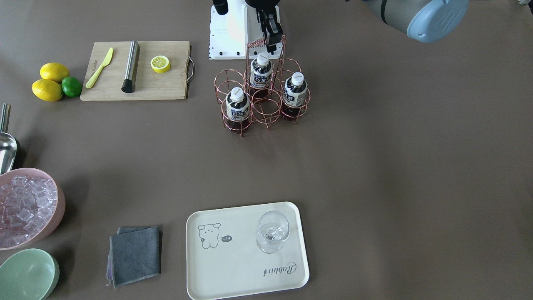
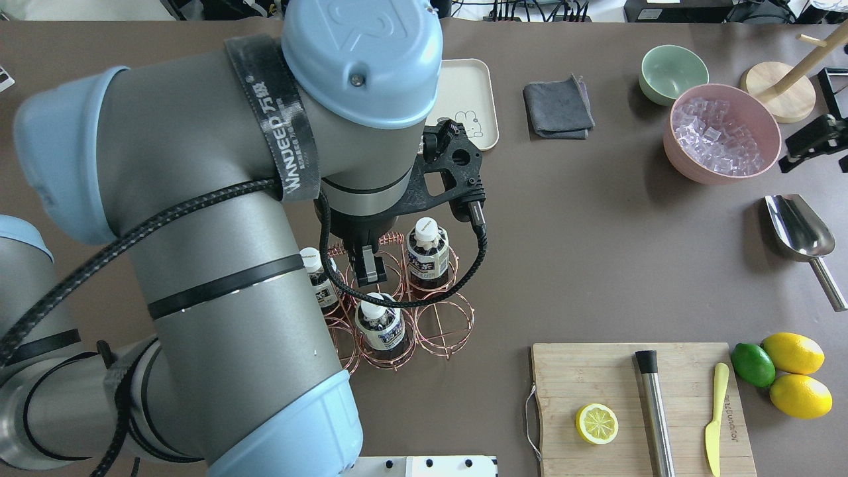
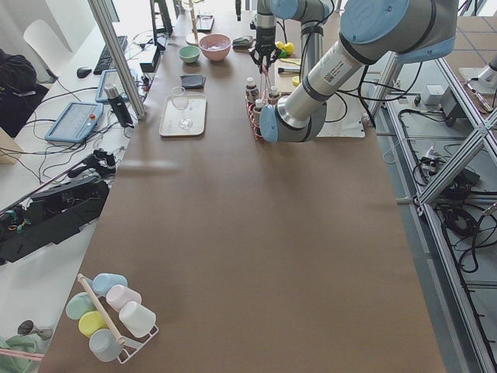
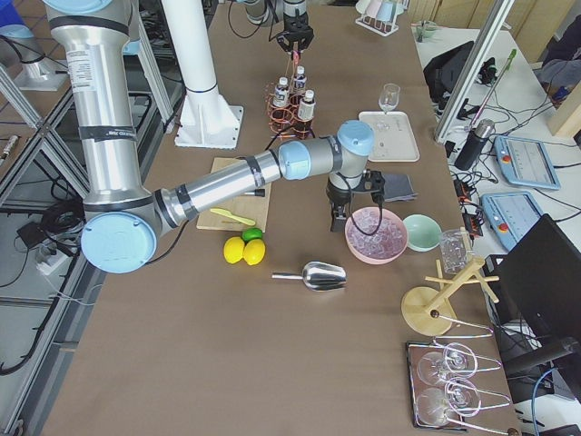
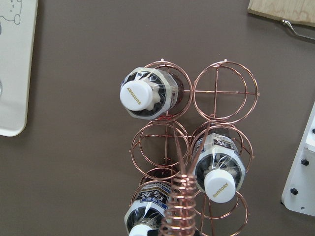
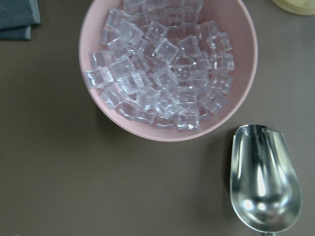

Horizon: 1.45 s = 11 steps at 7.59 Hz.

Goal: Take tea from basket to plate

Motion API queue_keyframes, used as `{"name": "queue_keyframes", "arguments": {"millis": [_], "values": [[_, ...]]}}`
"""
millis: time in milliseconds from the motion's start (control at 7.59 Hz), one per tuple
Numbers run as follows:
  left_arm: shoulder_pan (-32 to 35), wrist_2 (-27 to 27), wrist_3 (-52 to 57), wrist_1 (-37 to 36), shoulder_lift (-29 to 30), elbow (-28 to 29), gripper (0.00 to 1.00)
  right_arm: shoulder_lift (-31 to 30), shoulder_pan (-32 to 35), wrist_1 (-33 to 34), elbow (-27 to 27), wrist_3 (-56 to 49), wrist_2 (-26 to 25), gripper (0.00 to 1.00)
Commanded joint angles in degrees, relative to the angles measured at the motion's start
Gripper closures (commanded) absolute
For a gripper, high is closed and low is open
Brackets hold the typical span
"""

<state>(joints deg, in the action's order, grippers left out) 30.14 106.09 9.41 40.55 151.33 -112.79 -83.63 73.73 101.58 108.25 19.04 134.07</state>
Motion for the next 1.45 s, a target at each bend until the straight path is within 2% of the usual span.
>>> {"name": "queue_keyframes", "arguments": {"millis": [0, 132, 264, 395, 527, 659, 791, 923, 1055, 1318], "values": [[-0.1, 0.0, 0.0, 0.1, -0.1, 0.3, 1.00, 6.6, -10.6, -0.1, 3.9, 20.9, 0.3, 0.00], [-0.2, 0.1, 0.0, 0.1, -0.1, 0.2, 1.00, 6.9, -12.3, 0.2, 6.3, 24.5, 1.6, 0.00], [-0.2, 0.1, 0.0, 0.0, 0.0, 0.1, 1.00, 9.6, -13.5, 0.4, 5.7, 31.5, 4.9, 0.00], [-0.3, 0.1, 0.0, 0.0, -0.1, 0.3, 1.00, 12.0, -16.0, 0.3, 5.7, 34.8, 4.3, 0.00], [-0.3, 0.1, 0.0, 0.0, -0.1, 0.3, 1.00, 12.3, -17.6, -0.4, 4.0, 37.3, 4.8, 0.05], [-0.3, 0.2, 0.0, -0.1, -0.1, 0.3, 1.00, 13.2, -18.2, -0.4, 2.9, 43.3, 6.6, 0.05], [-0.3, 0.2, 0.0, -0.2, -0.1, 0.2, 1.00, 16.9, -20.5, -0.6, 1.9, 53.2, 7.4, 0.05], [-0.3, 0.2, 0.0, -0.3, -0.1, 0.0, 1.00, 19.4, -24.1, -3.8, 0.4, 60.1, 7.2, 0.05], [-0.1, 0.2, 0.0, -0.5, 0.1, -0.1, 1.00, 22.9, -24.2, -8.7, -3.8, 66.2, 7.3, 0.05], [0.0, 0.2, 0.0, -0.6, 0.1, -0.2, 1.00, 31.3, -28.2, -9.7, -10.1, 72.6, 7.3, 0.05]]}}
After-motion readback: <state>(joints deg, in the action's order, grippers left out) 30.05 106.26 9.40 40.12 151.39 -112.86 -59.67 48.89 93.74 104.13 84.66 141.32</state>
